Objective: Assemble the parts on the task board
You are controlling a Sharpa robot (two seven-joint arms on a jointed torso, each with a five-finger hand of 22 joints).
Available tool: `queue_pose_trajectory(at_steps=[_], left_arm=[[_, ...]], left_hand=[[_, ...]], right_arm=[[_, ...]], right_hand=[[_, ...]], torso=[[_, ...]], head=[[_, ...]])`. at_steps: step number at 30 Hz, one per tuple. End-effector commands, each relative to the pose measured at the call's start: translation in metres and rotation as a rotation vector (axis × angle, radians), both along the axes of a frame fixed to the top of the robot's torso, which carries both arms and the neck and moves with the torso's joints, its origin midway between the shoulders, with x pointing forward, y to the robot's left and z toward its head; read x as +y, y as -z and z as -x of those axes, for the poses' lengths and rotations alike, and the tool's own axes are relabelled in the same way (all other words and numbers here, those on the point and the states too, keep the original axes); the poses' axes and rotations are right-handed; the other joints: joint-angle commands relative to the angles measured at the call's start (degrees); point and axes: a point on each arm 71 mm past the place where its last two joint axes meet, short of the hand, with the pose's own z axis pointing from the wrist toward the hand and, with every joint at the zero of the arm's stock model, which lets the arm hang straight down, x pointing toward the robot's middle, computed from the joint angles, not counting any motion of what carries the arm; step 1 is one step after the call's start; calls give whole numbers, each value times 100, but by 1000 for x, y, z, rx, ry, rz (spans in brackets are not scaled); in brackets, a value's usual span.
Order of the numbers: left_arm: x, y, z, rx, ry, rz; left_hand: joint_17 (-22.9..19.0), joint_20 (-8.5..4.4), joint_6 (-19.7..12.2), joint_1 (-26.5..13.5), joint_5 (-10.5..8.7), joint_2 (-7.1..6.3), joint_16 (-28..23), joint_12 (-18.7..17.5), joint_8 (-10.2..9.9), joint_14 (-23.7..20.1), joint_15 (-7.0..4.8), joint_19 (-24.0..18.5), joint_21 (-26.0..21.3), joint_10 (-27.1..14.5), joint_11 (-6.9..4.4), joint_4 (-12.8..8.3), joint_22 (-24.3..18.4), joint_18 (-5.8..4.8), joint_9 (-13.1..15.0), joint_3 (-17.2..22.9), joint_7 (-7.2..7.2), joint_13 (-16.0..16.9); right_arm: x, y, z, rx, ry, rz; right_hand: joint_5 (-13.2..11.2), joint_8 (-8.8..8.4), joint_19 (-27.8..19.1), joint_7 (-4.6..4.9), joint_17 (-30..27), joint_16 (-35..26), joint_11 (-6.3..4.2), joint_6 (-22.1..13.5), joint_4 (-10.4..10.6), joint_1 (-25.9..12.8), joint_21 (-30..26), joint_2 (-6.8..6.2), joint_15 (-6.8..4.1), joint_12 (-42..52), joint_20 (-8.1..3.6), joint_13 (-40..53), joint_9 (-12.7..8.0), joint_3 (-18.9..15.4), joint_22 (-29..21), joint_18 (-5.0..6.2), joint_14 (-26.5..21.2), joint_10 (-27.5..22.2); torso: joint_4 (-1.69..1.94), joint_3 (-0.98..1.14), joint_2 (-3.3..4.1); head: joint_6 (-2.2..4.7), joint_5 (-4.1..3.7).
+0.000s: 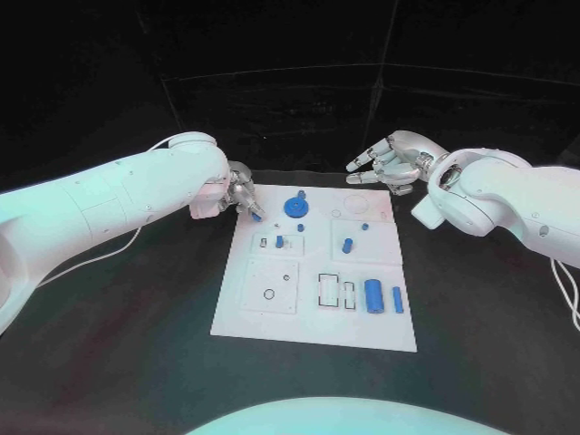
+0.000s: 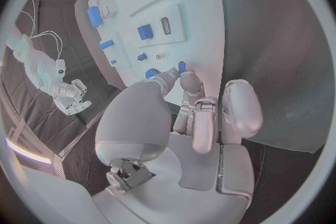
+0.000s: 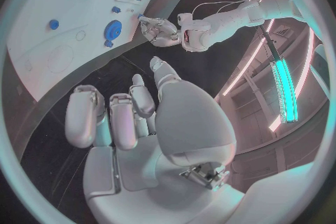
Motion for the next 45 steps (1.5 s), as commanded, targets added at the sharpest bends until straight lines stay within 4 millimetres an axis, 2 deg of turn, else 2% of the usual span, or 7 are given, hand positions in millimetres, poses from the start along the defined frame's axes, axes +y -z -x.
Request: queue_pose_trajectory(at_steps=[1, 10, 16, 23, 30, 35, 45], left_arm=[[-3, -6, 4, -46, -20, 55], [-1, -5, 24, -94, -36, 93], [-1, 4, 34, -99, -46, 109], [-4, 12, 41, -90, -46, 114], [-6, 20, 47, -60, -48, 99], [-6, 24, 50, -35, -41, 86], [-6, 28, 54, -11, -22, 55]], left_hand=[[1509, 9, 7, -74, -12, -20, 18, 47, 44, 605, 1, 43, 6, 63, -8, -740, 17, 45, 19, 824, -14, 17], [1509, 3, 21, -152, -7, -77, 18, 121, 97, 605, -7, 59, 29, 127, -21, -784, 54, 39, 45, 965, -27, 94], [1509, 0, 26, -179, -6, -105, 18, 149, 115, 605, -10, 67, 40, 152, -25, -801, 71, 36, 54, 1015, -31, 123], [1509, -1, 27, -190, -6, -115, 18, 164, 120, 605, -12, 69, 41, 163, -26, -805, 73, 36, 56, 1029, -33, 141], [1509, -4, 33, -236, -8, -120, 18, 177, 136, 605, -15, 75, 48, 177, -28, -792, 83, 34, 64, 1063, -36, 149], [1509, -6, 36, -268, -9, -129, 18, 179, 147, 605, -16, 75, 44, 181, -31, -784, 79, 35, 69, 1080, -41, 148], [1509, -6, 37, -284, -9, -135, 18, 172, 153, 605, -17, 74, 41, 176, -32, -780, 76, 36, 72, 1086, -43, 136]], right_arm=[[0, -2, 0, -6, -8, -2], [-2, -2, 0, -6, -5, -1], [-3, -2, 0, -5, -4, -1], [-3, -1, 0, -5, -4, -1], [-2, -1, -1, -5, -4, 0], [-2, -1, -1, -5, -4, 0], [-2, -1, -1, -5, -4, 0]], right_hand=[[32, 20, -23, -11, 162, -24, -8, -45, -16, 20, -31, 42, -39, 0, -28, 1, -2, -32, -6, 74, 308, -29], [36, 22, -24, -10, 156, -28, -8, -44, -14, 16, -34, 42, -39, -3, -28, -4, -2, -36, -10, 74, 307, -32], [36, 22, -24, -10, 156, -28, -8, -44, -14, 16, -34, 42, -39, -3, -28, -4, -2, -36, -10, 74, 307, -32], [36, 22, -24, -10, 156, -28, -8, -44, -14, 16, -34, 42, -39, -3, -28, -4, -2, -36, -10, 74, 307, -32], [37, 22, -23, -10, 155, -30, -8, -43, -12, 15, -33, 43, -39, -1, -28, -2, -2, -39, -8, 74, 307, -30], [39, 23, -22, -10, 158, -28, -8, -43, -12, 15, -33, 46, -39, 7, -28, 4, -2, -38, -7, 74, 308, -25], [42, 24, -22, -11, 150, -34, -9, -43, -12, 20, -34, 53, -39, 1, -28, -2, -2, -35, -10, 74, 306, -29]], torso=[[8, 2, -5], [18, -1, -5], [2, -1, 4], [-14, -4, 14], [-6, -5, 12], [-7, 2, 7], [-6, -2, 8]], head=[[-6, 18], [-21, 44], [-5, 76], [-20, 84], [-36, 70], [-47, 70], [-49, 68]])
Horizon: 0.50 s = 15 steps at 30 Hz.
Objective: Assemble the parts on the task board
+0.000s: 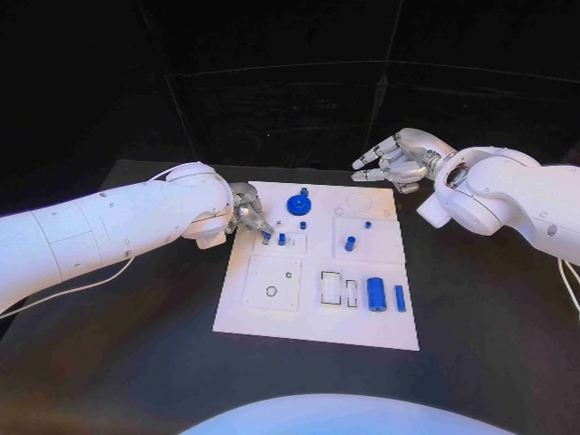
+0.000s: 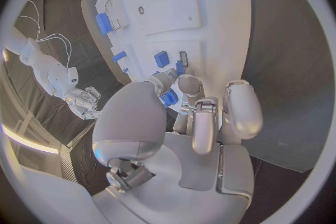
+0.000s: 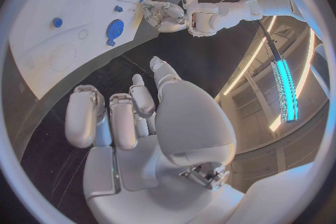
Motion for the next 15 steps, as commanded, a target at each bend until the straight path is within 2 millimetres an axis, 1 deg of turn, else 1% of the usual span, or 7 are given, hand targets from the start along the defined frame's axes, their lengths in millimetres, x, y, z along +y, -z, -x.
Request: queue_pose_trajectory(at_steps=[1, 5, 9, 13, 15], left_arm=[[1, 3, 3, 26, 10, -32], [2, 3, 4, 32, 13, -36], [4, 3, 6, 36, 13, -40], [6, 4, 7, 40, 13, -44], [6, 4, 7, 42, 13, -45]], left_hand=[[1509, -8, 15, 15, 20, 56, 18, 25, 30, 604, -17, 35, 21, 35, 8, -604, 1, 36, 12, 632, -26, 4], [1509, -8, 15, 15, 20, 56, 18, 26, 30, 604, -17, 35, 21, 35, 8, -604, 1, 36, 12, 632, -27, 4], [1509, -8, 16, 11, 20, 54, 18, 26, 32, 604, -17, 36, 21, 35, 7, -603, 1, 36, 13, 634, -27, 4], [1509, -9, 18, 7, 20, 52, 18, 30, 36, 604, -18, 36, 20, 38, 6, -603, 1, 36, 14, 636, -29, 10], [1509, -9, 18, 7, 20, 52, 18, 30, 36, 604, -18, 36, 20, 38, 6, -603, 1, 36, 14, 636, -29, 10]], right_arm=[[1, -1, 0, -5, -11, -2], [1, -1, 0, -5, -11, -2], [1, -1, 0, -5, -11, -2], [1, -1, 0, -5, -11, -2], [1, -1, 0, -5, -11, -2]], right_hand=[[19, 24, -22, -11, 149, -34, -9, -43, 3, 19, -34, 53, -39, 1, -28, -2, -2, -19, -5, 74, 306, -29], [19, 24, -22, -11, 149, -34, -9, -43, 3, 19, -34, 53, -39, 1, -28, -2, -2, -19, -5, 74, 306, -29], [21, 25, -21, -11, 152, -32, -9, -43, 1, 25, -34, 57, -39, 5, -29, -1, -2, -17, -3, 73, 307, -27], [21, 25, -21, -11, 152, -32, -9, -43, 1, 25, -34, 57, -39, 5, -29, -1, -2, -17, -3, 73, 307, -27], [21, 25, -21, -11, 152, -32, -9, -43, 1, 25, -34, 57, -39, 5, -29, -1, -2, -17, -3, 73, 307, -27]], torso=[[3, 0, -2], [5, 1, -1], [6, -3, 0], [1, 3, 1], [1, 1, 1]], head=[[-7, 0], [-2, -2], [-5, -1], [-16, 7], [-15, 8]])
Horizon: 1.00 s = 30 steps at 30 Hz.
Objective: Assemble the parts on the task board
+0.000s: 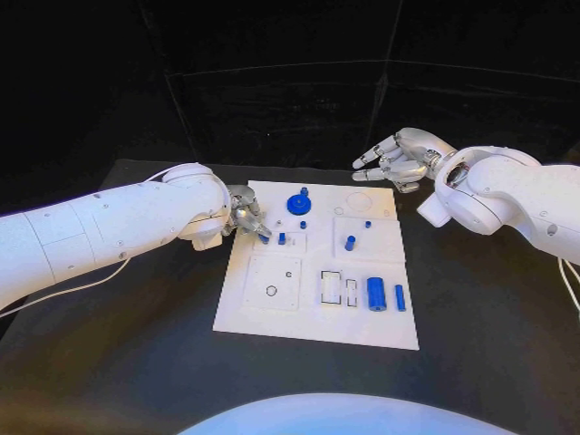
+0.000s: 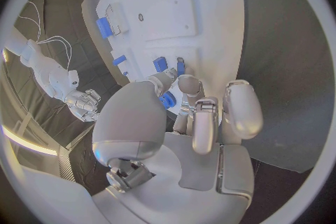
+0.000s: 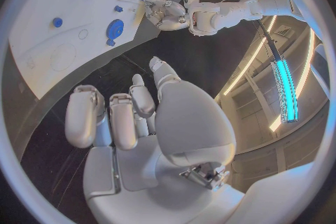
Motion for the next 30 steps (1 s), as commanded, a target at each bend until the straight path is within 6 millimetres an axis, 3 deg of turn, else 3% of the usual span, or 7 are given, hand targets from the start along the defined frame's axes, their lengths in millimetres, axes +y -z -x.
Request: queue_pose_trajectory(at_steps=[1, 15, 23, 30], left_arm=[[2, 3, 2, 22, 3, -31], [1, 4, 4, 39, 18, -39], [-1, 5, 3, 48, 27, -43], [-3, 6, 1, 45, 24, -43]], left_hand=[[1509, -8, 19, 11, 18, 45, 18, 30, 19, 605, -18, 36, 20, 40, 4, -594, 2, 36, 1, 628, -30, 10], [1509, -9, 21, 4, 19, 39, 18, 39, 26, 605, -19, 38, 23, 45, 2, -595, 7, 35, 5, 635, -34, 20], [1509, -12, 33, -58, 15, -1, 18, 67, 57, 605, -25, 42, 32, 63, -6, -584, 22, 32, 21, 639, -48, 47], [1509, -37, 157, -585, 3, -84, 18, 160, 184, 605, -57, 59, 56, 108, -48, -246, 67, 26, 87, 319, -109, 118]], right_arm=[[1, -1, 0, -5, -11, -3], [2, -1, 0, -5, -14, -3], [1, -1, 0, -5, -14, -3], [2, -1, 0, -5, -15, -3]], right_hand=[[21, 25, -21, -11, 152, -32, -9, -43, 1, 2, -34, 34, -39, 5, -29, -1, -2, -17, -3, 73, 307, -27], [23, 26, -21, -12, 153, -34, -11, -43, -16, 28, -38, 33, -41, 5, -29, -3, -2, -13, -9, 74, 308, -28], [19, 27, -22, -12, 150, -36, -11, -43, -27, 42, -40, 27, -41, 4, -30, -6, -2, -14, -12, 75, 307, -31], [19, 27, -22, -12, 150, -36, -11, -43, -27, 42, -40, 27, -41, 4, -30, -6, -2, -14, -12, 75, 307, -31]], torso=[[-1, 1, 3], [-5, 5, 2], [-1, 6, 3], [0, 6, 1]], head=[[-6, 10], [-10, 48], [-18, 27], [-21, 27]])
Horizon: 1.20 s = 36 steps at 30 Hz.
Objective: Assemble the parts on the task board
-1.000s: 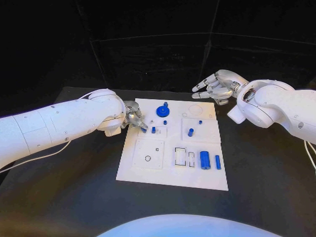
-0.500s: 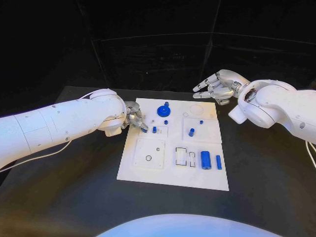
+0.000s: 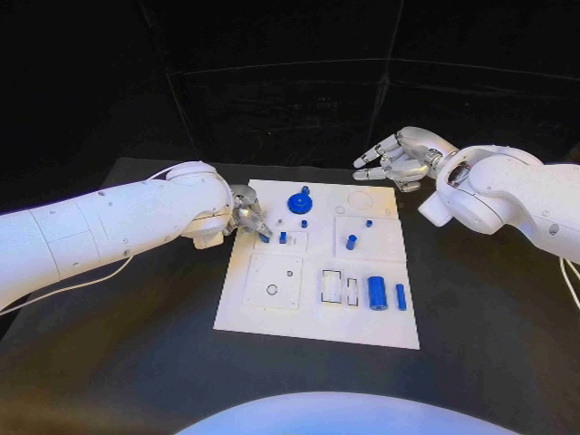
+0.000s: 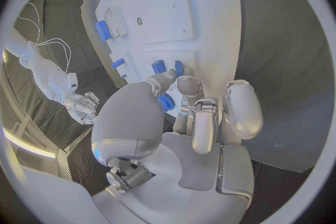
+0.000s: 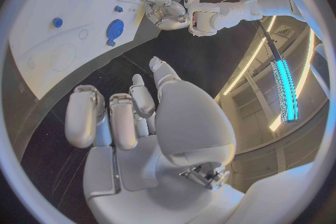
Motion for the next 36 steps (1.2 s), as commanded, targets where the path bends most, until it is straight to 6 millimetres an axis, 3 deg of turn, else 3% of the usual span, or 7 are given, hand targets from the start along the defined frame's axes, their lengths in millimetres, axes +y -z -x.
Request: queue_pose_trajectory(at_steps=[1, 11, 26, 31, 36], left_arm=[[-2, 4, 2, 25, 13, -22], [-5, 5, -1, 25, 10, -25], [-2, 6, -4, 22, -8, -32], [0, 6, -4, 17, -12, -29], [3, 4, -5, -12, -25, -6]], left_hand=[[1509, -23, 47, -137, 5, -25, 18, 56, 45, 605, -62, 44, 34, 38, -19, 92, 23, 23, 4, -57, -9, 29], [1509, -58, 111, -484, 6, -98, 18, 162, 182, 605, -98, 74, 85, 80, -57, 319, 103, 9, 77, -352, -54, 118], [1509, -79, 123, -599, 5, -124, 18, 218, 269, 605, -118, 95, 123, 104, -76, 411, 160, -2, 123, -544, -75, 161], [1509, -79, 119, -841, 2, -235, 18, 235, 316, 605, -112, 95, 119, 99, -64, 589, 164, -4, 147, -904, -61, 160], [1509, -85, 66, -1113, -7, -440, 18, 189, 329, 605, -117, 79, 74, 36, -66, 833, 120, 8, 155, -1569, -65, 77]], right_arm=[[2, -2, 0, -5, -13, -3], [2, -1, 0, -3, -15, -2], [2, -2, 1, -4, -13, -2], [2, -2, 0, -4, -13, -2], [2, -1, 0, -4, -13, -2]], right_hand=[[19, 27, -22, -12, 150, -36, -12, -43, -27, 42, -40, 27, -42, 4, -30, -6, -2, -14, -5, 75, 307, -31], [10, 28, -26, -12, 138, -45, -12, -44, -39, 55, -47, 19, -42, -13, -31, -25, -2, -16, -18, 77, 305, -46], [6, 29, -27, -12, 138, -46, -11, -44, -40, 55, -49, 17, -42, -18, -31, -31, -2, -19, -20, 78, 305, -50], [4, 29, -27, -12, 131, -50, -11, -45, -40, 55, -49, 17, -42, -18, -31, -30, -2, -20, -20, 78, 303, -50], [3, 29, -25, -11, 134, -49, -10, -45, -39, 52, -48, 17, -42, -19, -31, -32, -2, -22, -18, 77, 304, -51]], torso=[[1, -4, 2], [-1, -3, 0], [2, -5, -1], [-4, -8, 1], [5, -15, 1]], head=[[-1, -2], [-10, -7], [-24, -16], [-28, -20], [-33, -37]])
